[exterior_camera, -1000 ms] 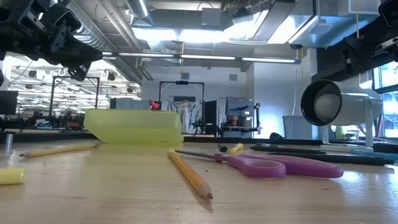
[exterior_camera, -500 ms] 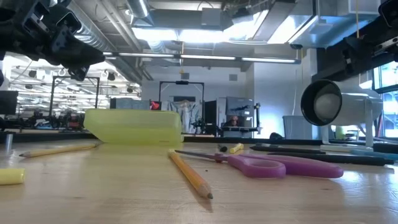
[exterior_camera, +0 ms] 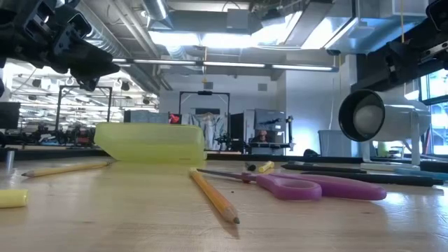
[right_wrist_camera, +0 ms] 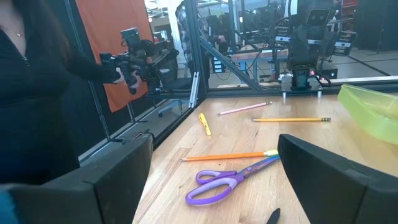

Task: Pick & place school supplies into a supply box
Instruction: Put the yellow pencil into the yellow supply box

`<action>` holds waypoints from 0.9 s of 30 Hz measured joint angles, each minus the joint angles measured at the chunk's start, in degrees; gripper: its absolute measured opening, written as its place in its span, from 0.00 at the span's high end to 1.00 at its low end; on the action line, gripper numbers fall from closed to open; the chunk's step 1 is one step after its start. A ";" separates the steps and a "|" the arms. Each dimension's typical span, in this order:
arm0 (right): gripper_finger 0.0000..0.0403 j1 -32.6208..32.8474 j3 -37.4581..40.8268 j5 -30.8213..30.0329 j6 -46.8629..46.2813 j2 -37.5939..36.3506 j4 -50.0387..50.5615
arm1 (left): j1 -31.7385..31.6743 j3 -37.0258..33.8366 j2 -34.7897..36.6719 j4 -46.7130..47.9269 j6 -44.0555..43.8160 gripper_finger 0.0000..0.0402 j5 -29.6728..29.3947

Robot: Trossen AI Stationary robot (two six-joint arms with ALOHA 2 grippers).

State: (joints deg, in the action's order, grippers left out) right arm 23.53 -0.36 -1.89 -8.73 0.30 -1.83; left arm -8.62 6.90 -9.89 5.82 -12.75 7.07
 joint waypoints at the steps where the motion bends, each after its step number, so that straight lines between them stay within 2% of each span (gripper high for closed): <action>1: 0.13 0.00 0.00 0.00 0.00 0.01 -0.02 | 0.00 0.00 0.00 0.00 0.00 0.66 0.00; 10: 0.13 0.00 0.00 0.00 0.00 0.02 -0.01 | 0.00 -0.01 0.00 0.00 0.00 0.65 -0.52; 17: 0.13 0.00 0.01 0.00 0.00 0.00 0.00 | 0.02 0.01 0.00 0.38 -0.02 0.52 -3.88; 20: 0.13 0.00 0.00 0.00 0.00 0.02 0.00 | 0.00 0.01 0.00 -0.18 -3.66 0.46 -6.98; 23: 0.13 0.00 0.00 0.00 0.00 0.02 -0.01 | 0.00 0.02 0.00 -1.50 -8.46 0.43 -7.60; 27: 0.13 0.02 0.02 0.00 0.00 0.00 0.00 | 0.00 0.02 0.00 -1.27 -9.51 0.42 -9.43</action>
State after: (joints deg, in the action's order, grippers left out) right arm 23.55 -0.34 -1.89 -8.73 0.30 -1.83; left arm -8.62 6.92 -9.89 4.56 -22.26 -2.36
